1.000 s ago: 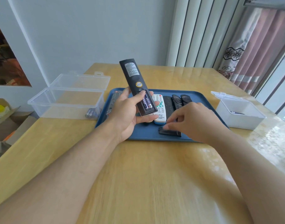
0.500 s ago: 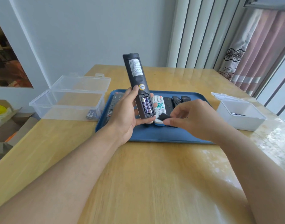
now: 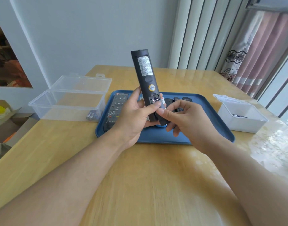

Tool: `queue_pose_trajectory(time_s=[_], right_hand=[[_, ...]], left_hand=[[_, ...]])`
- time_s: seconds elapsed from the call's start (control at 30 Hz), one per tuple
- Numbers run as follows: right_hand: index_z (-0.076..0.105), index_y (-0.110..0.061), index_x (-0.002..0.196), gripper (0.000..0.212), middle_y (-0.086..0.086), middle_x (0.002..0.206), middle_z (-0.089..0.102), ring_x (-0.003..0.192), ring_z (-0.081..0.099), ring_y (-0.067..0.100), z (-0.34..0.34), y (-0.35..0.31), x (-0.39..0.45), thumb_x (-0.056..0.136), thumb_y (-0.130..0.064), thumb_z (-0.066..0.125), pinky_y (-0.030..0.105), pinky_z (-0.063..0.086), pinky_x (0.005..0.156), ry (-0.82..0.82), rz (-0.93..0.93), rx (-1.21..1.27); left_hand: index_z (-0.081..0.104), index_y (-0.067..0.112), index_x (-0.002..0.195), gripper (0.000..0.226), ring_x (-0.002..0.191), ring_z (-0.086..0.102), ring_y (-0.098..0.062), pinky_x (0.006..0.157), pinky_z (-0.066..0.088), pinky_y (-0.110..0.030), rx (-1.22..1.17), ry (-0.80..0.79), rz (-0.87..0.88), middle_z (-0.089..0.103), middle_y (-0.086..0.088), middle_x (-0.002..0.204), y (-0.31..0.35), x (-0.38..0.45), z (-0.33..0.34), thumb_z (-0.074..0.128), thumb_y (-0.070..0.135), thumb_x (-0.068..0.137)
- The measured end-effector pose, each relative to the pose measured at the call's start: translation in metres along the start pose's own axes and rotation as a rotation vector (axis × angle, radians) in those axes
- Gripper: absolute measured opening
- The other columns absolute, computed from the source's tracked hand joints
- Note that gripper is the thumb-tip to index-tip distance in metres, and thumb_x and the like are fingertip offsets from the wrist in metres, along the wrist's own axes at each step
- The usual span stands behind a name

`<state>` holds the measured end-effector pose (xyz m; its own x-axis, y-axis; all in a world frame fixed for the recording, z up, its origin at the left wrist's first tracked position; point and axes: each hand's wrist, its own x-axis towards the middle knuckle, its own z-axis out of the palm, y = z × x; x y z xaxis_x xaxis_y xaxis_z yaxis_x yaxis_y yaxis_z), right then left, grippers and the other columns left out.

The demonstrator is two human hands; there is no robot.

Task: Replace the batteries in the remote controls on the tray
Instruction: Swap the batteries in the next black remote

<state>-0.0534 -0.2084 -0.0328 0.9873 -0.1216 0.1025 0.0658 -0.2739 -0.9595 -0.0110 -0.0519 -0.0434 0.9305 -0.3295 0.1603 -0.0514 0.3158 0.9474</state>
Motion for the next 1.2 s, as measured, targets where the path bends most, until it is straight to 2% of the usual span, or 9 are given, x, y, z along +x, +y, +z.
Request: queue_pose_trajectory(time_s=[0.17, 0.3, 0.43, 0.57, 0.73, 0.87, 0.97, 1.13, 1.2], right_hand=[[0.068, -0.013, 0.087, 0.04, 0.001, 0.065, 0.073, 0.056, 0.063, 0.02, 0.0015, -0.0037, -0.0019, 0.075, -0.05, 0.081, 0.027, 0.04, 0.048, 0.039, -0.007, -0.093], [0.071, -0.016, 0.082, 0.031, -0.008, 0.067, 0.069, 0.049, 0.056, 0.011, 0.0003, -0.0049, -0.0016, 0.076, -0.043, 0.083, 0.017, 0.036, 0.042, 0.049, -0.012, -0.117], [0.067, -0.017, 0.083, 0.032, -0.005, 0.069, 0.065, 0.049, 0.052, 0.011, 0.0006, -0.0016, -0.0002, 0.075, -0.041, 0.086, 0.014, 0.035, 0.04, 0.057, 0.024, -0.087], [0.065, -0.018, 0.086, 0.037, -0.005, 0.066, 0.059, 0.05, 0.044, 0.011, 0.0003, -0.0009, 0.0005, 0.072, -0.045, 0.086, 0.015, 0.032, 0.04, 0.02, 0.088, -0.075], [0.071, -0.017, 0.094, 0.039, -0.007, 0.063, 0.049, 0.044, 0.034, 0.006, -0.0016, -0.0002, 0.001, 0.075, -0.049, 0.082, 0.016, 0.026, 0.042, -0.06, 0.129, -0.054], [0.075, -0.014, 0.099, 0.044, -0.005, 0.064, 0.039, 0.051, 0.025, 0.012, -0.0031, -0.0007, -0.0001, 0.076, -0.052, 0.078, 0.024, 0.018, 0.048, -0.15, 0.157, -0.017], [0.076, -0.015, 0.094, 0.043, -0.004, 0.065, 0.041, 0.05, 0.028, 0.011, -0.0017, -0.0002, -0.0001, 0.076, -0.055, 0.077, 0.022, 0.023, 0.047, -0.122, 0.124, -0.06], [0.075, -0.02, 0.082, 0.04, -0.002, 0.065, 0.054, 0.057, 0.04, 0.014, 0.0047, 0.0032, -0.0015, 0.073, -0.059, 0.078, 0.031, 0.033, 0.057, -0.024, 0.016, -0.142], [0.07, -0.022, 0.078, 0.043, -0.007, 0.06, 0.054, 0.051, 0.042, 0.009, 0.0055, 0.0039, -0.0014, 0.067, -0.062, 0.081, 0.029, 0.035, 0.054, 0.063, -0.067, -0.241]], left_hand=[[0.051, 0.019, 0.137, 0.039, 0.111, 0.071, -0.035, 0.089, 0.059, -0.053, -0.01, 0.015, -0.002, 0.073, -0.006, 0.122, -0.0019, 0.001, 0.0006, 0.059, 0.007, 0.101], [0.053, 0.018, 0.135, 0.034, 0.1, 0.073, -0.021, 0.09, 0.058, -0.041, -0.041, 0.047, 0.029, 0.074, -0.003, 0.12, -0.002, 0.0048, -0.0025, 0.054, 0.007, 0.103], [0.054, 0.017, 0.133, 0.03, 0.104, 0.073, -0.027, 0.089, 0.06, -0.037, -0.147, 0.034, 0.004, 0.074, -0.006, 0.118, -0.0002, 0.0053, -0.0034, 0.052, 0.009, 0.104], [0.056, 0.016, 0.13, 0.027, 0.103, 0.073, -0.027, 0.089, 0.061, -0.038, -0.181, 0.023, 0.007, 0.07, -0.013, 0.126, 0.0012, 0.004, -0.0021, 0.05, 0.008, 0.105], [0.053, 0.013, 0.135, 0.031, 0.107, 0.073, -0.03, 0.089, 0.061, -0.039, -0.222, 0.023, -0.004, 0.069, -0.015, 0.128, 0.0027, 0.0038, -0.001, 0.048, 0.008, 0.106], [0.053, 0.012, 0.135, 0.037, 0.104, 0.074, -0.025, 0.09, 0.061, -0.036, -0.188, 0.009, 0.007, 0.07, -0.012, 0.126, 0.0041, 0.0027, 0.0004, 0.058, 0.002, 0.099], [0.053, 0.012, 0.134, 0.043, 0.098, 0.075, -0.018, 0.087, 0.061, -0.033, -0.152, 0.002, 0.023, 0.071, -0.011, 0.124, 0.0035, 0.0023, 0.0006, 0.06, -0.005, 0.095], [0.052, 0.011, 0.135, 0.039, 0.106, 0.073, -0.026, 0.091, 0.061, -0.041, -0.156, -0.001, 0.016, 0.071, -0.013, 0.122, 0.0022, 0.0031, -0.0002, 0.057, -0.003, 0.098], [0.052, 0.01, 0.135, 0.036, 0.103, 0.074, -0.026, 0.085, 0.062, -0.038, -0.155, -0.007, 0.016, 0.073, -0.011, 0.115, 0.0036, 0.003, -0.0004, 0.055, 0.0, 0.1]])
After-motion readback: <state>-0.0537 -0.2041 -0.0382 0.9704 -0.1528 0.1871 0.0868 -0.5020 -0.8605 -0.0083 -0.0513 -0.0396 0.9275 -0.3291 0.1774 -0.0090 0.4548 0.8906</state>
